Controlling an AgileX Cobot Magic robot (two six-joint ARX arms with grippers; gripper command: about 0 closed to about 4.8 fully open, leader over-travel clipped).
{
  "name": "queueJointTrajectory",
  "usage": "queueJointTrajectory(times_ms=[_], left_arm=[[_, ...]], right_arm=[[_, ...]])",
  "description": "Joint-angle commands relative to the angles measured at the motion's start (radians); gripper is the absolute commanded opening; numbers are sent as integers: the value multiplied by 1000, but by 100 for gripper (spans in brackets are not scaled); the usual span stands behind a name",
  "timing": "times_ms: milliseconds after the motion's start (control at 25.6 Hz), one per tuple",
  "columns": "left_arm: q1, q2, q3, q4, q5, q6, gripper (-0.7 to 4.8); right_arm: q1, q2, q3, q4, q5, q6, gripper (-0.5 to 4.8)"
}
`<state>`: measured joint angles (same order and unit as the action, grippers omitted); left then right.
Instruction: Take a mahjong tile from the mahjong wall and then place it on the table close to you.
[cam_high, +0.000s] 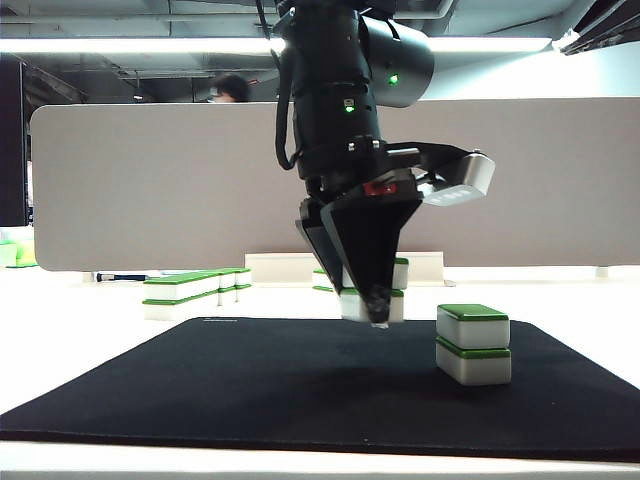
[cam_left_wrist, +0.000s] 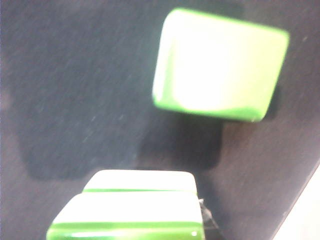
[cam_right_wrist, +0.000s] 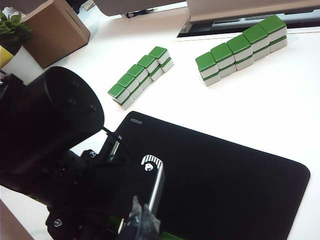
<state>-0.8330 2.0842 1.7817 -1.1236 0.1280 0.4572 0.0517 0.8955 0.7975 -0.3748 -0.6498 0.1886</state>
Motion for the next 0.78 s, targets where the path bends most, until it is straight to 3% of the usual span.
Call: queueJointTrajectory(times_ms=[39,352,782], left_arm=[[-3,29,2,3,61,6,138],[-26,51,2,9,128,6,138],[-27,102,2,-14,123,6,139]], right_arm=[[-1,-3,9,12,-3,-6,-1],[-1,-3,9,13,-3,-6,-1],[-1,-3,9,13,-3,-6,-1]])
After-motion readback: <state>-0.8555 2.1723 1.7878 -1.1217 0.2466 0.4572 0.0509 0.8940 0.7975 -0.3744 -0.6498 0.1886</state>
